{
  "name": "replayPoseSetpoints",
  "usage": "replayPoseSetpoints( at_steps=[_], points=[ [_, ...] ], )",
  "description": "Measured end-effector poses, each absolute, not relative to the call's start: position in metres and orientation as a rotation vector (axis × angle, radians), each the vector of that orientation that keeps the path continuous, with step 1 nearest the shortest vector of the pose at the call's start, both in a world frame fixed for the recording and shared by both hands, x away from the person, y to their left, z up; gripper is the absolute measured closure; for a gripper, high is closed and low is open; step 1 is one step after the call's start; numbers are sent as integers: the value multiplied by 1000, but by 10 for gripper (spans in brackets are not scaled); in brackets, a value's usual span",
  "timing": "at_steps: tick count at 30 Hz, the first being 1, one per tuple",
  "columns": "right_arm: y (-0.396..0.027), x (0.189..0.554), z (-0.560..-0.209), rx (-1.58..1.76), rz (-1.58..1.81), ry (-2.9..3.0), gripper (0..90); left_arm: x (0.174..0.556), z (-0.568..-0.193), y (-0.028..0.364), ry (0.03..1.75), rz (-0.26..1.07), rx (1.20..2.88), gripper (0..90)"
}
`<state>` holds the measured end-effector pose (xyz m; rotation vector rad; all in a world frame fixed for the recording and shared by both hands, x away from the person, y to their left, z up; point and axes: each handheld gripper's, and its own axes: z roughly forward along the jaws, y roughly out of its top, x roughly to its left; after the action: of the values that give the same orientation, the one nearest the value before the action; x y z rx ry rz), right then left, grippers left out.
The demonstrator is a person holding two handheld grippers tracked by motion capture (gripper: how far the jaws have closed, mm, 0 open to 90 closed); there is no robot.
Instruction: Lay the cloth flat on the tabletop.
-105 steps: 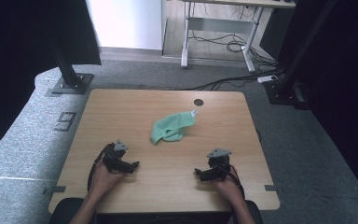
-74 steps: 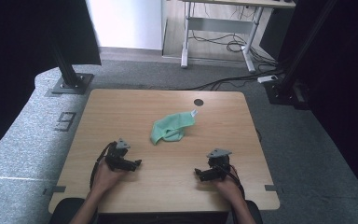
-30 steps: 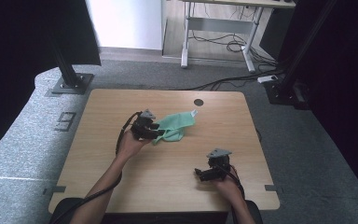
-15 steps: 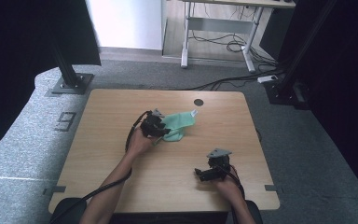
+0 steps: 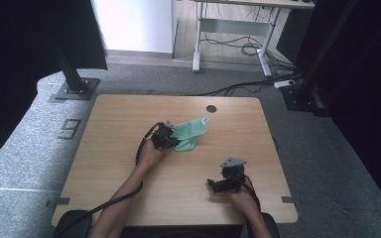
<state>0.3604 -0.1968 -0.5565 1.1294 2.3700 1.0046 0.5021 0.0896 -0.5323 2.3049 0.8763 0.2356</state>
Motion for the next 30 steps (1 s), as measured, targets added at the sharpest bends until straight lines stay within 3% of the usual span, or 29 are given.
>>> replayPoseSetpoints(
  at_steps=[21,23,26,30],
  points=[
    [-196,359,-555,1105,999,2411,3,444,-527,91,816,90,2281,844],
    [-194,360,-551,1132,1064,2414,129,441,-523,94,804,88,2263,844],
    [-191,363,-549,1138,1084,2423,144,440,-520,96,798,97,2253,843],
    [-180,373,-543,1115,1113,2466,254,441,-516,100,798,105,2233,844]
  ],
)
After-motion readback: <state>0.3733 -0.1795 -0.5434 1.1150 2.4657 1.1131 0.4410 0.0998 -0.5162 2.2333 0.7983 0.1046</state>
